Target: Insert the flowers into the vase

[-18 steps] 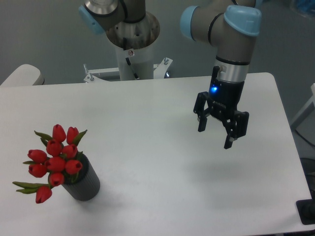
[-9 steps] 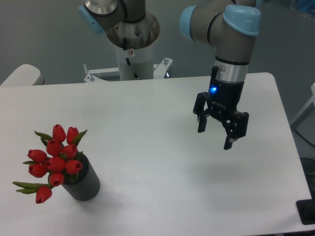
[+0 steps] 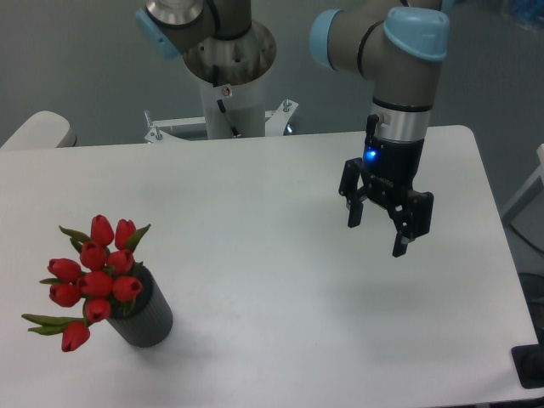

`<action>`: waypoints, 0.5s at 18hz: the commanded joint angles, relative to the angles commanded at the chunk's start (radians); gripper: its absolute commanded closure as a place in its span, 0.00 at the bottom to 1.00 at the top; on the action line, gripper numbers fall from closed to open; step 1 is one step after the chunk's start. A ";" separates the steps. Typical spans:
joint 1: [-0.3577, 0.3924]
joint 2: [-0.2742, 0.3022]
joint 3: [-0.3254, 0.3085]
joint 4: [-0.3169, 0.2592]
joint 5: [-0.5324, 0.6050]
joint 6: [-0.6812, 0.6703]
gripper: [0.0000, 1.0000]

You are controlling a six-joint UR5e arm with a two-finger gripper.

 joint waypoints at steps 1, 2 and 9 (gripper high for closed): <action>-0.003 -0.003 0.009 0.000 0.021 0.000 0.00; -0.009 -0.003 0.009 -0.003 0.034 -0.001 0.00; -0.101 -0.017 0.055 -0.018 0.264 0.000 0.00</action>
